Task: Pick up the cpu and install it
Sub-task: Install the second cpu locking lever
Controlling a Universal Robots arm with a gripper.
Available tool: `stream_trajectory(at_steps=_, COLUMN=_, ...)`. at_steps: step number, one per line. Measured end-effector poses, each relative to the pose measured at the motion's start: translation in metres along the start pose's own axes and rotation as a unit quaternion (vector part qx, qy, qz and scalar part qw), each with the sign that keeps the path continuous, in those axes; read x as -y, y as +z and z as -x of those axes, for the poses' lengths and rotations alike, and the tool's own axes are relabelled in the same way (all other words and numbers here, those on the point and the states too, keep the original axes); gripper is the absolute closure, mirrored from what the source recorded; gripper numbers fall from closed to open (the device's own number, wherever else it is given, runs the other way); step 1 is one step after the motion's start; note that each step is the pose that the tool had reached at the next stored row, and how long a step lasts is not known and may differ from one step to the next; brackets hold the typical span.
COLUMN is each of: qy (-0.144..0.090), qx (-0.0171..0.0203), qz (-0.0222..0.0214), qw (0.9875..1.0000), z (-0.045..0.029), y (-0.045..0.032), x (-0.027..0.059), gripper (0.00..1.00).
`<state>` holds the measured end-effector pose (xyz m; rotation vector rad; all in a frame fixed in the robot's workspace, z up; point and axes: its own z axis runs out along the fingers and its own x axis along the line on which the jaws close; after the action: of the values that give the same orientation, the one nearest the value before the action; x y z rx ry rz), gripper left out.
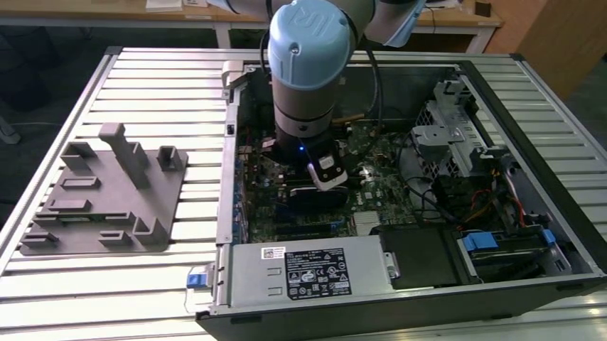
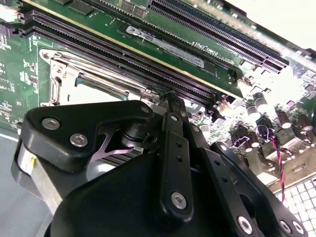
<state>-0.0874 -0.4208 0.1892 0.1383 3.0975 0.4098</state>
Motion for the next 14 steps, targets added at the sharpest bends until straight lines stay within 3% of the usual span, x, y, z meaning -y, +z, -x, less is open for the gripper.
stream_trajectory(at_steps=6, qy=0.001, qx=0.0011, qz=-0.0097, qw=1.0000, z=0.0009, y=0.0003, x=-0.0013, gripper=0.89)
stream_trajectory(at_steps=14, qy=0.001, qx=0.0012, qz=-0.0100, qw=0.9999, z=0.0009, y=-0.0064, x=-0.0040, gripper=0.89)
